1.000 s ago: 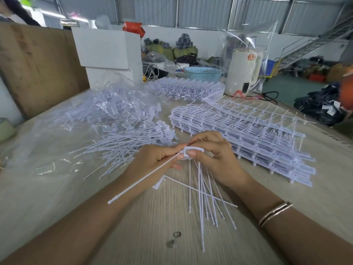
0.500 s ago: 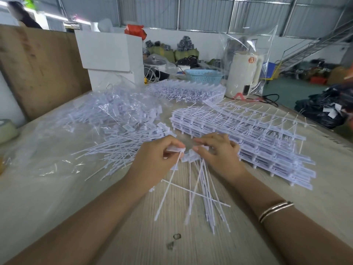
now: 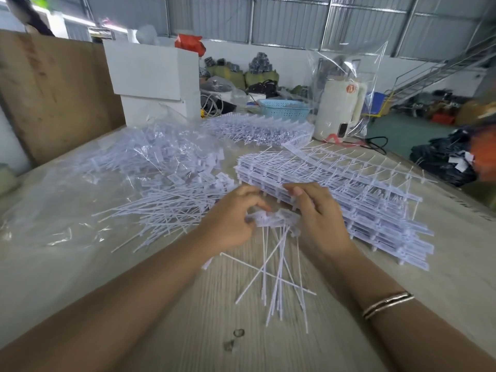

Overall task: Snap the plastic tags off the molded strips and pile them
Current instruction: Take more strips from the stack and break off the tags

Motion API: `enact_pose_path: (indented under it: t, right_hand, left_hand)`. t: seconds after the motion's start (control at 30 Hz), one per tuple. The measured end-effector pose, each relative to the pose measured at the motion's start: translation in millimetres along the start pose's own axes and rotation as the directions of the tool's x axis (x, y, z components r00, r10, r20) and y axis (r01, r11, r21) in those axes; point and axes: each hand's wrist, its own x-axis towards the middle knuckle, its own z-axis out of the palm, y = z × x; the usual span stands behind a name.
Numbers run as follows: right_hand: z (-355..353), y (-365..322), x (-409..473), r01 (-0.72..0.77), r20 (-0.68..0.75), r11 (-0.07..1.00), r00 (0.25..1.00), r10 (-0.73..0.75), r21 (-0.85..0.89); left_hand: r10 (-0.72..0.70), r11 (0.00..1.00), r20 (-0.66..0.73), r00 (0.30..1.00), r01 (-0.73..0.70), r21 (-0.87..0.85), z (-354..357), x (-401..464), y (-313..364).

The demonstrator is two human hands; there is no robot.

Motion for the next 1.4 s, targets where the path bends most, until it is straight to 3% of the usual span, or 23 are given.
enact_pose_path:
  t: [0.13, 0.23, 0.37, 0.47, 0.57, 0.77, 0.9, 1.07, 1.13, 1.27, 1.4]
  right_hand:
    - [-13.1, -12.9, -0.5, -0.026, 0.06, 0.999, 0.998, 0.024, 0.038]
    - [-23.9, -20.9, -0.1, -0.062, 0.218, 0.966, 0.969, 0.119, -0.251]
    - [-43.9, -24.2, 0.9, -0.175, 0.348, 0.821, 0.843, 0.41, -0.543]
    - [-38.6, -23.0, -5.3, -0.101, 0.469, 0.767, 0.738, 0.485, -0.634]
    - [-20.3, -26.0, -12.2, -0.047, 0.534, 0.804, 0.725, 0.436, -0.593]
    - [-11.9, -34.7, -17.8, -0.148, 0.554, 0.883, 0.73, 0.401, -0.445]
    - [-14.2, -45.0, -19.2, -0.298, 0.667, 0.905, 0.613, 0.424, -0.302]
    - [-9.5, -54.5, -22.4, -0.322, 0.737, 0.924, 0.57, 0.364, -0.208]
    - [-15.1, -52.6, -17.9, -0.4, 0.712, 0.902, 0.584, 0.389, -0.165]
    - [-27.1, -41.4, -6.8, -0.514, 0.481, 0.857, 0.746, 0.461, -0.025]
    - [-32.2, -29.8, 1.5, -0.501, 0.233, 0.861, 0.85, 0.472, 0.083]
  left_hand:
    - [-0.014, 0.999, -0.048, 0.999, 0.012, -0.046, -43.1, -18.7, 6.2]
    - [-0.112, 0.99, 0.081, 0.99, 0.104, 0.097, -78.4, -40.5, 13.6]
    - [-0.324, 0.932, 0.335, 0.885, 0.238, 0.274, -79.7, -71.8, 18.1]
    - [-0.401, 0.907, 0.299, 0.866, 0.332, 0.258, -57.4, -77.9, 23.1]
    - [-0.375, 0.907, 0.151, 0.914, 0.329, 0.261, -36.0, -66.4, 29.4]
    - [-0.384, 0.915, 0.158, 0.91, 0.353, 0.193, -24.5, -59.2, 33.4]
    - [-0.418, 0.882, 0.169, 0.892, 0.355, 0.309, -26.7, -67.3, 40.6]
    - [-0.42, 0.824, 0.198, 0.886, 0.281, 0.492, -18.9, -69.1, 56.4]
    - [-0.427, 0.772, 0.204, 0.881, 0.238, 0.59, -18.4, -66.6, 59.6]
    - [-0.465, 0.706, 0.194, 0.864, 0.23, 0.67, -7.9, -66.2, 67.9]
    - [-0.411, 0.767, 0.168, 0.896, 0.24, 0.595, -4.2, -74.7, 70.5]
